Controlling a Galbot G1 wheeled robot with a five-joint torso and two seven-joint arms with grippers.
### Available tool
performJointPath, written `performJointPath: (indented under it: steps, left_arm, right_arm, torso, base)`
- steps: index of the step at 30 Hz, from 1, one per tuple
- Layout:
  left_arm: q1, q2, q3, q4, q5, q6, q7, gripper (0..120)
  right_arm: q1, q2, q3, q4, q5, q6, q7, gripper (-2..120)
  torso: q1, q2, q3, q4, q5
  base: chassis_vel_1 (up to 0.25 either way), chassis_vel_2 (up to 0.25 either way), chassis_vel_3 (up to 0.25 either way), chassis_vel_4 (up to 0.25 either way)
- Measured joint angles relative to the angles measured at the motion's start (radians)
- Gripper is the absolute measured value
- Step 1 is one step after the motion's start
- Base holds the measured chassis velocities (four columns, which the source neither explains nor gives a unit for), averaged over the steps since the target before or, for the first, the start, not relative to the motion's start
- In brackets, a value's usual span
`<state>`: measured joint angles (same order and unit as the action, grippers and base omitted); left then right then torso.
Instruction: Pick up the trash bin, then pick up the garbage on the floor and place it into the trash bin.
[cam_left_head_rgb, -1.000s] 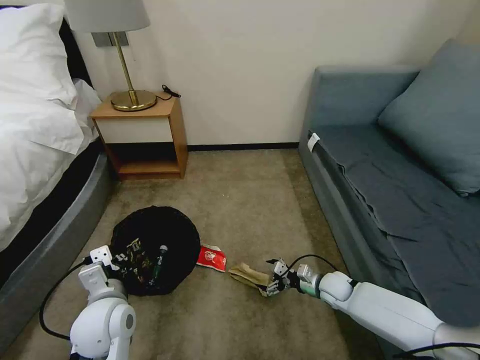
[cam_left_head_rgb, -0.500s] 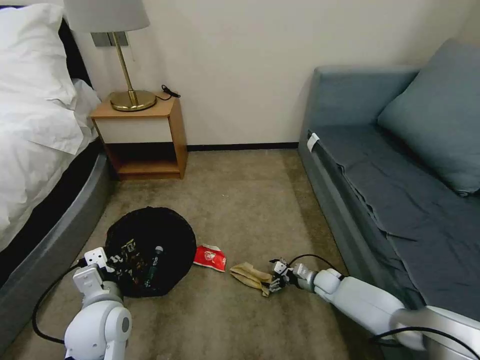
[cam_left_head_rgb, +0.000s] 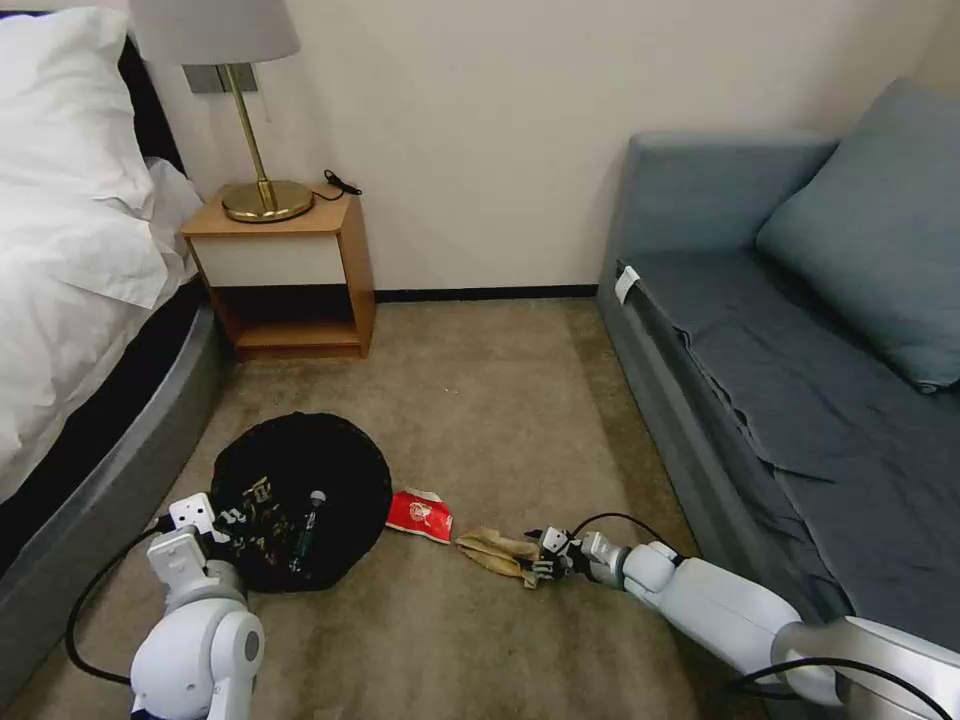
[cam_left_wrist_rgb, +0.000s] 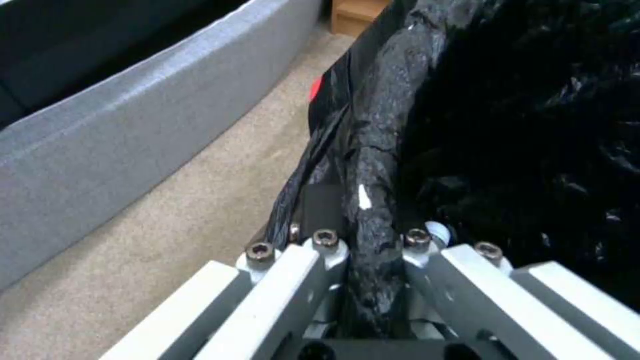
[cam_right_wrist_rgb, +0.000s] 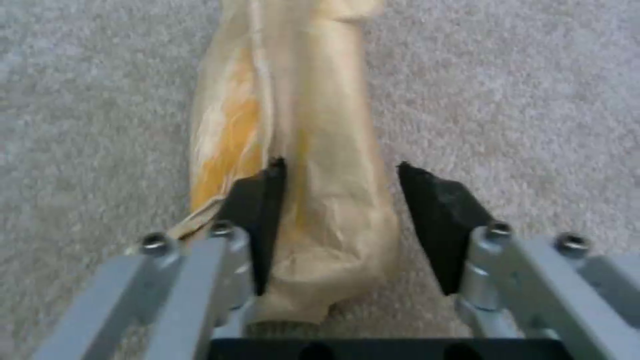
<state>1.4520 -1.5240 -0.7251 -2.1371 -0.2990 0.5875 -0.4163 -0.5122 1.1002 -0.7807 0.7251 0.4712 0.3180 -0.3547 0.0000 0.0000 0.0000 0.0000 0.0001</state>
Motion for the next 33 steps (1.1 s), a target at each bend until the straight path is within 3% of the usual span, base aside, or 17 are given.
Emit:
performJointPath:
  steps: [8,11,21,25,28,29,33]
  left_arm:
    - [-0.003,-0.001,0.0,0.003,0.0,0.0,0.0,2]
    - [-0.004,-0.001,0.0,0.005,0.0,0.0,0.0,2]
    - [-0.005,-0.002,0.0,0.005,0.0,0.002,0.0,2]
    - [-0.007,0.0,-0.001,0.004,0.0,0.004,0.0,2]
    - [-0.008,0.001,0.002,0.008,-0.001,0.004,0.0,2]
    - [-0.008,0.001,0.002,0.008,-0.001,0.004,0.0,2]
    - [-0.009,-0.001,0.01,0.013,-0.001,0.005,0.0,2]
  right_arm:
    - [-0.003,-0.014,0.0,0.021,0.002,0.01,0.02,16]
    - [-0.003,-0.022,0.0,0.034,0.008,0.016,0.031,1]
    - [0.0,-0.091,0.034,0.161,0.046,0.009,0.067,0]
    - [0.006,-0.131,0.101,0.276,0.086,-0.016,0.091,0]
    - [0.029,-0.171,0.182,0.481,0.156,-0.068,0.137,0]
    - [0.029,-0.171,0.182,0.481,0.156,-0.068,0.137,0]
    - [0.089,-0.204,0.195,0.761,0.275,-0.141,0.227,0]
  torso:
    - [0.0,0.0,0.0,0.0,-0.0001]
    - [0.0,0.0,0.0,0.0,-0.0001]
    - [0.0,0.0,0.0,-0.0001,-0.0001]
    - [0.0,0.0,0.0,-0.0002,-0.0001]
    - [0.0,0.0,0.0,-0.0001,-0.0002]
    - [0.0,0.0,0.0,-0.0001,-0.0002]
    - [0.0,0.0,0.0,0.0,-0.0004]
  base:
    - [0.0,0.0,0.0,0.0]
    - [0.0,0.0,0.0,0.0]
    - [0.0,0.0,0.0,0.0]
    - [0.0,0.0,0.0,0.0]
    - [0.0,0.0,0.0,0.0]
    - [0.0,0.0,0.0,0.0]
    - [0.0,0.0,0.0,0.0]
